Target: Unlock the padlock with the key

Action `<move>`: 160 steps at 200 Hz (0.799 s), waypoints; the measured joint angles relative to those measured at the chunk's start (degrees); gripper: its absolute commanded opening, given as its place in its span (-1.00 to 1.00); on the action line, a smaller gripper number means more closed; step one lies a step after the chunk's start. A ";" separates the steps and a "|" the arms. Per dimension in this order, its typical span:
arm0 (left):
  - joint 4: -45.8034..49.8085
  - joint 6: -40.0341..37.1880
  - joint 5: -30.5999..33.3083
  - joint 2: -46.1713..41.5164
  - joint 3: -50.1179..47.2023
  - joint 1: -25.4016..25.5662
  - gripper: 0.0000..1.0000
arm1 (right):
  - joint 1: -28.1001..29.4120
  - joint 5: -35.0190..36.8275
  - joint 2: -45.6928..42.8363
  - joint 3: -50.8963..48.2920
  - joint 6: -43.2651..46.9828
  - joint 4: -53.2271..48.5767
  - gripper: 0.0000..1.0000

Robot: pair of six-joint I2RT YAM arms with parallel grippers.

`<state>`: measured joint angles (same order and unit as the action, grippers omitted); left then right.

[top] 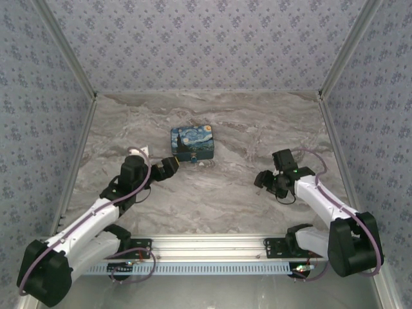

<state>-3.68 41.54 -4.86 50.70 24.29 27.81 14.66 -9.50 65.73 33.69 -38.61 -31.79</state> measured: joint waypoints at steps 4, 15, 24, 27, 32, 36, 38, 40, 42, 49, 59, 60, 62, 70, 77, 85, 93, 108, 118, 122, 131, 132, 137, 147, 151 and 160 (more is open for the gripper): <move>-0.04 -0.04 0.00 0.09 0.04 0.07 0.99 | 0.13 -0.04 0.07 -0.02 -0.07 -0.07 0.23; -0.20 -0.09 0.20 0.33 0.09 0.37 0.99 | 0.70 -0.39 0.55 -0.02 -0.39 -0.17 0.22; -0.37 -0.09 0.22 0.50 0.15 0.48 0.99 | 1.20 -0.44 1.11 -0.02 -0.70 -0.20 0.22; -0.37 -0.09 0.22 0.52 0.20 0.48 0.99 | 1.40 -0.46 1.36 -0.02 -0.90 -0.22 0.20; -0.46 -0.11 0.22 0.52 0.20 0.50 0.99 | 1.66 -0.44 1.70 -0.02 -1.05 -0.20 0.19; -0.50 -0.11 0.22 0.52 0.22 0.50 0.99 | 1.84 -0.46 1.92 -0.02 -1.14 -0.20 0.18; -0.55 -0.11 0.22 0.52 0.22 0.50 0.99 | 1.92 -0.46 2.08 -0.02 -1.25 -0.20 0.17; -0.55 -0.11 0.24 0.52 0.22 0.50 0.99 | 1.99 -0.46 2.19 -0.02 -1.27 -0.20 0.16; -0.57 -0.11 0.24 0.52 0.24 0.50 0.99 | 2.08 -0.46 2.32 -0.02 -1.33 -0.20 0.16; -0.61 -0.11 0.24 0.52 0.31 0.50 0.99 | 2.29 -0.46 2.73 -0.02 -1.66 -0.20 0.13; -0.74 -0.13 0.24 0.52 0.35 0.50 0.99 | 2.51 -0.46 3.30 -0.02 -2.12 -0.20 0.10; -0.74 -0.13 0.24 0.52 0.37 0.50 0.99 | 2.56 -0.48 3.39 -0.02 -2.12 -0.20 0.09; -0.76 -0.15 0.24 0.52 0.39 0.50 0.99 | 2.58 -0.46 3.45 -0.02 -2.25 -0.20 0.09; -0.81 -0.33 0.24 0.52 0.42 0.50 0.99 | 2.73 -0.46 3.87 -0.02 -2.62 -0.17 0.06; -0.81 -0.42 0.26 0.50 0.48 0.50 0.99 | 2.89 -0.44 4.22 -0.02 -2.80 -0.17 0.04; -0.81 -0.55 0.26 0.52 0.55 0.50 0.99 | 3.15 -0.42 4.59 -0.02 -2.99 -0.17 0.01; -0.79 -0.59 0.26 0.50 0.66 0.50 0.99 | 3.56 -0.39 4.98 0.00 -3.08 -0.17 -0.02; -0.79 -0.98 0.46 0.50 0.98 0.50 0.99 | 4.61 -0.31 5.66 0.00 -3.26 -0.20 -0.07; -0.81 -1.20 0.63 0.50 1.18 0.50 0.99 | 5.27 -0.15 5.97 0.00 -3.43 -0.22 -0.10; -0.81 -1.22 0.66 0.50 1.22 0.52 0.99 | 5.49 -0.13 6.05 0.00 -3.50 -0.22 -0.12; -0.81 -1.40 0.87 0.50 1.27 0.61 0.99 | 5.92 0.02 6.25 0.02 -3.67 -0.24 -0.16; -0.81 -1.40 0.85 0.50 1.27 0.61 0.99 | 5.95 0.04 6.27 0.02 -3.67 -0.24 -0.16; -0.79 -1.42 0.90 0.50 1.29 0.61 0.99 | 6.14 0.15 6.40 0.07 -3.76 -0.28 -0.18; -0.79 -1.42 1.09 0.50 1.29 0.70 0.99 | 6.45 0.35 6.67 0.24 -3.85 -0.39 -0.22; -0.79 -1.42 1.07 0.50 1.29 0.70 0.99 | 6.56 0.52 6.71 0.31 -3.91 -0.42 -0.22; -0.79 -1.42 1.11 0.50 1.29 0.70 0.99 | 6.78 0.92 6.97 0.50 -3.89 -0.42 -0.25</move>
<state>-4.47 40.12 -3.75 51.20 25.58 28.51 21.43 -8.58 72.71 34.20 -42.50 -32.21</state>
